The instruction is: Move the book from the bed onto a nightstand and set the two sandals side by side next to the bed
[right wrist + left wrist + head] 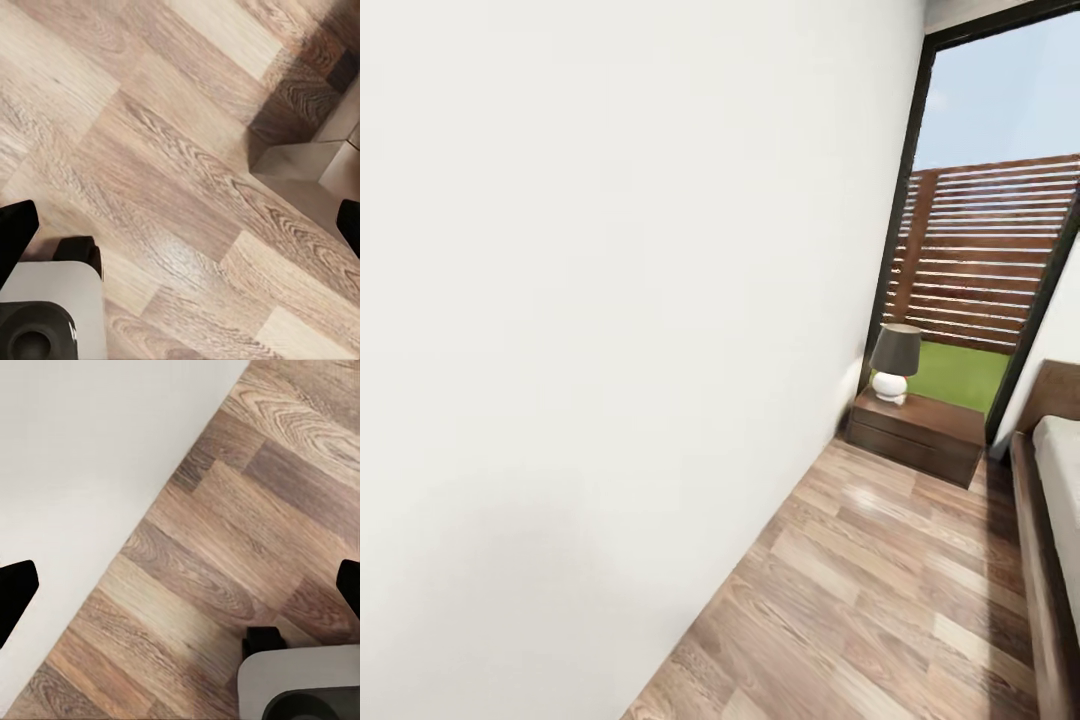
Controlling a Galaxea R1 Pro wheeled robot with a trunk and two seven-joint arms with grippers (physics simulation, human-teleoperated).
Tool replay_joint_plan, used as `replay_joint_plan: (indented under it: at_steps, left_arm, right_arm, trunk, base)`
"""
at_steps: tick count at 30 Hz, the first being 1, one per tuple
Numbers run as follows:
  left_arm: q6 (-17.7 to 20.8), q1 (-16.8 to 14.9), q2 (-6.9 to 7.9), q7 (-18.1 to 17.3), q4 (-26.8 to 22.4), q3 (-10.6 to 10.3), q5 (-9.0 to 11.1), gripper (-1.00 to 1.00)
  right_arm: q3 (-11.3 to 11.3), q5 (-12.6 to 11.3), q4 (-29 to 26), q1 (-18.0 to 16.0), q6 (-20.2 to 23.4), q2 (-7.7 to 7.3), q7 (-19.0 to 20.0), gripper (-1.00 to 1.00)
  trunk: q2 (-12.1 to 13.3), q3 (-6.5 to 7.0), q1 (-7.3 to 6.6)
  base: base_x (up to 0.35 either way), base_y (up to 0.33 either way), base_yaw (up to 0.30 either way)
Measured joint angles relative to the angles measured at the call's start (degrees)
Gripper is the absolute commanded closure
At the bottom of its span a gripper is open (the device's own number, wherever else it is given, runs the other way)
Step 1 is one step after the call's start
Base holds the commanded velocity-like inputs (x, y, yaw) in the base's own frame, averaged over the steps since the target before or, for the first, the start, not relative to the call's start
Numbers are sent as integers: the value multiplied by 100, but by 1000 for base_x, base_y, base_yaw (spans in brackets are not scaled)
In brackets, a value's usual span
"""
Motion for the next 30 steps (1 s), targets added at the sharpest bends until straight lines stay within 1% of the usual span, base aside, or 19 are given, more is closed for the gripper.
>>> replay_joint_plan:
  at_steps: [6,13,25,30]
  left_arm:
    - [1,1,0,0,-1,0,0,-100]
    - [1,1,-5,0,-2,-2,-3,-100]
    - [1,0,-20,0,-1,-96,-2,-100]
    - [2,0,-24,0,0,-105,-3,-100]
  right_arm:
    - [0,9,-4,28,-3,-3,-1,-100]
    - [0,12,-10,55,-7,-4,-1,-100]
    - [0,7,-15,61,-1,-5,-1,-100]
    - [0,6,-15,62,-1,-10,3,-100]
  trunk:
    - [0,2,0]
    - [0,2,1]
    - [1,4,3]
    - [1,18,3]
  base:
    - [294,114,-37]
    - [217,26,-7]
    - [49,4,-10]
    - [5,0,-138]
